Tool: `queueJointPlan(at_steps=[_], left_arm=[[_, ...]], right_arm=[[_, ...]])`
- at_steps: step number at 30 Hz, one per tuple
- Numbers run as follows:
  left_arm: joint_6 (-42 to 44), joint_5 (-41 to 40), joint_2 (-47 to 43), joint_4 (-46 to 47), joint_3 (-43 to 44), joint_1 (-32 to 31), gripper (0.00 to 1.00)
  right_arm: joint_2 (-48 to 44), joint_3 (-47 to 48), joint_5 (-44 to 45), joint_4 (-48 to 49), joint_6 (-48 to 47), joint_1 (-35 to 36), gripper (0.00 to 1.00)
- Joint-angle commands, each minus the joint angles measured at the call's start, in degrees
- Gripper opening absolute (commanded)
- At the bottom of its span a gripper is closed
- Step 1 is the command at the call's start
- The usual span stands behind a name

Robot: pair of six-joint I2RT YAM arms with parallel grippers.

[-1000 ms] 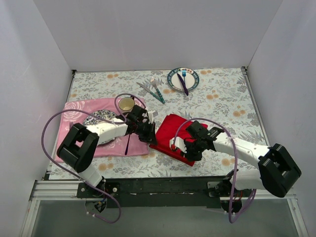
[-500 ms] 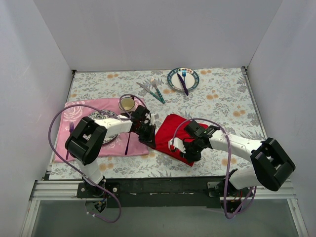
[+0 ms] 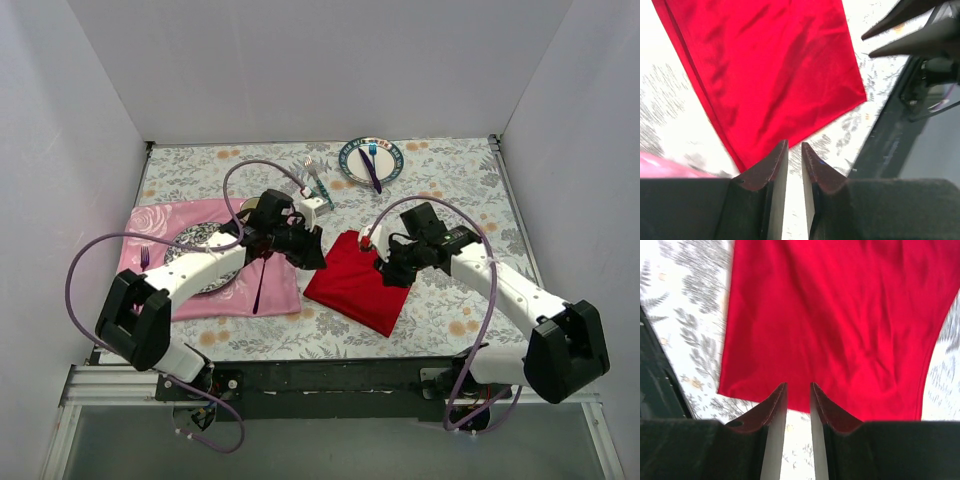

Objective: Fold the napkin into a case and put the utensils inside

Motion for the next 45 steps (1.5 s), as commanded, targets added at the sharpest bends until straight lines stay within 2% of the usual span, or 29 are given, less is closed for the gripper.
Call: queueJointPlan(at_steps=[1,5,13,18,25,34,37,38,41,43,45], left_arm=[[13.7,0.6,4.1,-3.8,4.0,-0.2,0.16],[20.2,-1.4,7.1,-3.0,4.0,-0.8,0.12],[29.6,-8.4,13.0,-2.6,2.4,-4.5,0.06],[30.2,-10.1,14.9,-4.9,0.6,-8.0,0.00],[27.7,-8.8,15.0,-7.5,-1.8,-11.3,0.00],[25.0,-5.3,12.0,-10.2,-3.1,-14.8,0.00],[23.1,-2.8,11.9,-11.5,-2.2,-15.9,0.04],[22.8,-2.0,11.5,-11.9,-2.0,-16.1,0.10],[22.7,-1.0,8.6,-11.9,-0.9,-15.9,0.13],[21.8,0.0,7.1,-11.3,1.1,-14.7,0.15],[21.3,4.2,6.7,-12.6,3.6,-10.5,0.19]], right_arm=[[4.8,1.6,0.8,-3.8,2.1,-8.3,0.32],[9.5,4.1,-0.2,-4.5,3.5,-13.6,0.30],[18.1,4.9,1.3,-1.5,4.1,-15.5,0.28],[23.0,6.6,1.4,-0.7,3.9,-15.5,0.28],[27.3,10.8,-1.0,-1.3,2.2,-15.4,0.28],[25.2,8.8,-5.0,-4.2,-2.9,-12.6,0.32],[24.3,8.8,-6.5,-4.4,-2.7,-12.0,0.35],[24.1,9.2,-6.9,-5.0,-2.8,-12.0,0.35],[23.5,11.6,-7.9,-6.4,-2.5,-12.2,0.38],[22.2,13.8,-8.9,-7.6,-2.1,-12.8,0.40],[20.9,15.6,-9.2,-8.5,-0.6,-14.0,0.42]])
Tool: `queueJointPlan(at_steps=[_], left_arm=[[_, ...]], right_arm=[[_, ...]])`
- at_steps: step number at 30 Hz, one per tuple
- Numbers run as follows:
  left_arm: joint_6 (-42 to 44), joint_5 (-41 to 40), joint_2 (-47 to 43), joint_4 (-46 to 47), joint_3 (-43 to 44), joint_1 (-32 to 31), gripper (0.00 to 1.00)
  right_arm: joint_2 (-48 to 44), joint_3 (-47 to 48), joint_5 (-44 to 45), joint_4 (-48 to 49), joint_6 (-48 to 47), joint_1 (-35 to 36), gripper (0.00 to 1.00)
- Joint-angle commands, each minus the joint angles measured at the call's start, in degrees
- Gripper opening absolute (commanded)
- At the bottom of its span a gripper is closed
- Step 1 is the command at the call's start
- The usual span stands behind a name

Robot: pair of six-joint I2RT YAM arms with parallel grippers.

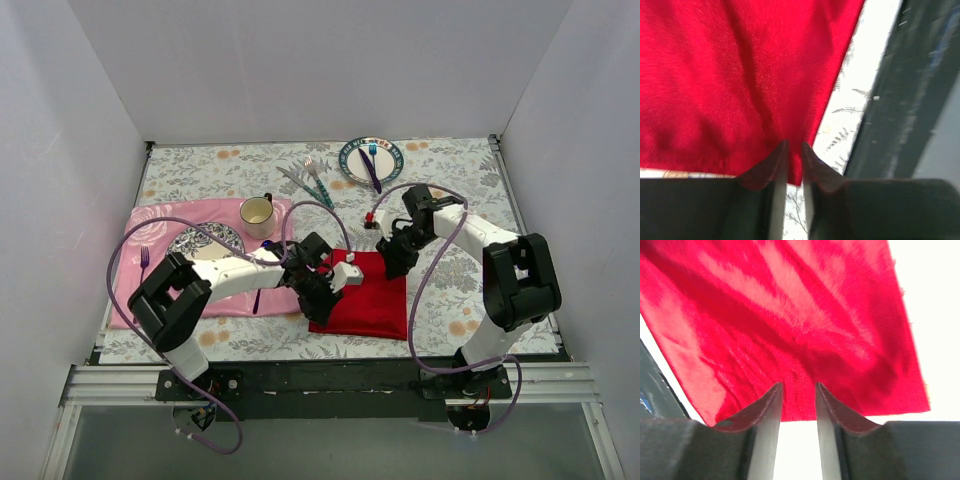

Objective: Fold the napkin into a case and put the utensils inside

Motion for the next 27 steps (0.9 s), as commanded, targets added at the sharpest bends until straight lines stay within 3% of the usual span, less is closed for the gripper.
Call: queueJointPlan(at_steps=[1,3,7,10,17,22,27], left_arm=[[-1.0,7.8,-4.8,-2.5,8.2,6.6,0.23],[-1.3,10.0,-3.4,-3.3,11.6,11.7,0.28],[-3.0,9.3,0.3,-1.8,19.5,18.3,0.50],[-6.7,4.6,4.2,-0.1,22.5,19.8,0.54],[-11.4,4.3,11.9,1.3,27.7,22.6,0.57],[-11.9,4.7,13.1,1.9,27.9,22.6,0.64],[-11.7,4.2,13.6,2.3,27.6,23.0,0.70]], right_arm=[[-4.6,7.1,-3.5,-3.0,1.7,-2.2,0.45],[-5.1,8.9,-4.0,-3.8,3.4,-3.8,0.48],[-3.8,11.3,-3.5,-4.5,5.6,-7.2,0.51],[-1.1,12.1,-4.8,-4.3,7.9,-10.4,0.53],[4.6,13.2,-4.1,-2.8,10.4,-13.0,0.61],[8.7,15.0,-6.4,-2.5,12.4,-14.8,0.68],[14.2,17.5,-9.3,-4.1,12.2,-15.1,0.69]])
